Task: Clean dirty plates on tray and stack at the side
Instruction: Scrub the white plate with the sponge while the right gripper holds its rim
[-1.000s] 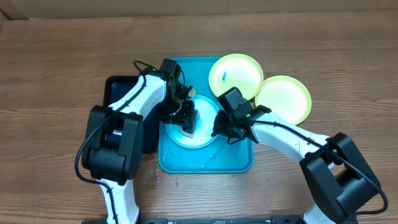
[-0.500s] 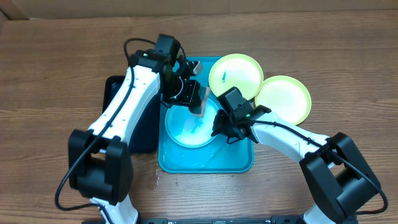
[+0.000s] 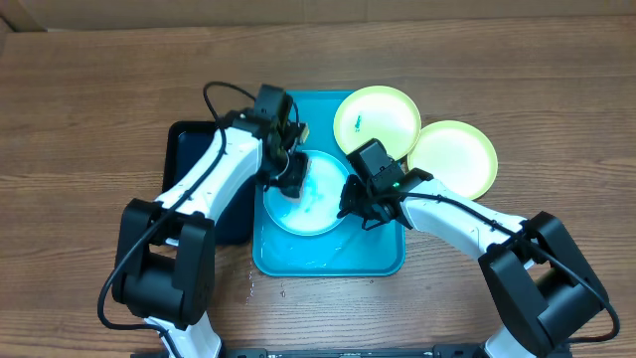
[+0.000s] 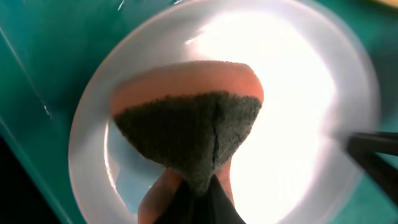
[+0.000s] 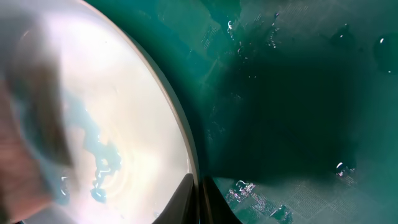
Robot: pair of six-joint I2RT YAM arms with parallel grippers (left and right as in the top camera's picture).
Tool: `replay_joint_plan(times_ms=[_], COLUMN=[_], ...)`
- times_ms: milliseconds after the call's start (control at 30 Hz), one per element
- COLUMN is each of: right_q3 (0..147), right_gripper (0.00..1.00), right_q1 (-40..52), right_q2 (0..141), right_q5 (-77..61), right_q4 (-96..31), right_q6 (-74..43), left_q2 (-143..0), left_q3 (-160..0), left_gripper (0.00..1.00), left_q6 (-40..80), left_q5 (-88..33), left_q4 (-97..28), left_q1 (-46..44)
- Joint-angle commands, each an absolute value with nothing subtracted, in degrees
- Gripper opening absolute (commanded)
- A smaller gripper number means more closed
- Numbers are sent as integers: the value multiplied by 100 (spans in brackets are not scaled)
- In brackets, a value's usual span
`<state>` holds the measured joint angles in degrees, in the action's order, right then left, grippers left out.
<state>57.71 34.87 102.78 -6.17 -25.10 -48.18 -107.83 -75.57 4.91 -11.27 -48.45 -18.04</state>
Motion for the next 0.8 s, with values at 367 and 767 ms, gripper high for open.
replay_joint_plan(times_ms=[367, 767], right_q3=[5732, 5732], right_gripper=[5, 5], right_q1=[3487, 3487], right_q2=[10280, 10280], right_q5=[-607, -607], right_q4=[-2471, -2469], right_q6=[-4821, -4821], left_q2=[-10847, -10847], left_q3=[-6569, -6195], left_gripper=[4, 6], left_q6=[1081, 1295], left_q5=[-1256, -1253], left_q4=[-3918, -3583], left_q1=[-1846, -1848])
